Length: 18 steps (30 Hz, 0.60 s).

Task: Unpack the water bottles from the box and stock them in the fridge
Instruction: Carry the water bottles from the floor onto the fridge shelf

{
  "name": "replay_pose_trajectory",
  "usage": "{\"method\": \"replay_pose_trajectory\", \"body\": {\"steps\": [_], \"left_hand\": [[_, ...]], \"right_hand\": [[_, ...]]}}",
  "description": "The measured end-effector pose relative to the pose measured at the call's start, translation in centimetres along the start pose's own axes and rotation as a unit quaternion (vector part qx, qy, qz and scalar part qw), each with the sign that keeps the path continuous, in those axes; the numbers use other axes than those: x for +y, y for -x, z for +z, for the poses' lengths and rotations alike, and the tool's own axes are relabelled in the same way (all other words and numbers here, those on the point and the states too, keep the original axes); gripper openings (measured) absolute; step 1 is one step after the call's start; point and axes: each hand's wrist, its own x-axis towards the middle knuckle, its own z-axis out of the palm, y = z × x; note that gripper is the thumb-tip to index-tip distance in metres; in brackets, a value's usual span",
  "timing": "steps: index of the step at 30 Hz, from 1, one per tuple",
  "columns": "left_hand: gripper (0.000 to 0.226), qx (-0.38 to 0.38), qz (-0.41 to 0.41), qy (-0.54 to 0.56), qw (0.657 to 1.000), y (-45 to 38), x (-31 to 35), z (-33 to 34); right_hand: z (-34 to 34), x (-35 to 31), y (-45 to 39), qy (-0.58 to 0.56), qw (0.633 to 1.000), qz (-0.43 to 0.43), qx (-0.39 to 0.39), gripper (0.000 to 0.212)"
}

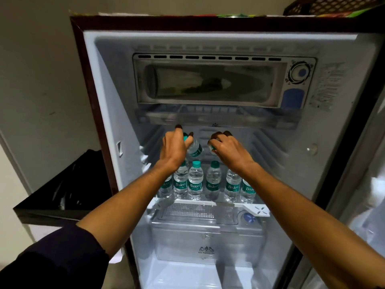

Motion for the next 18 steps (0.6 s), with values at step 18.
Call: {"method": "replay_pose_trajectory", "body": {"steps": [18], "left_hand": [[0.040,-0.053,-0.003,-0.183,0.982,-6.2,-2.7,7.1]], "right_hand": [[6.0,4.0,-2.7,-0.179,0.978,0.086,-0.070,0.034]]}}
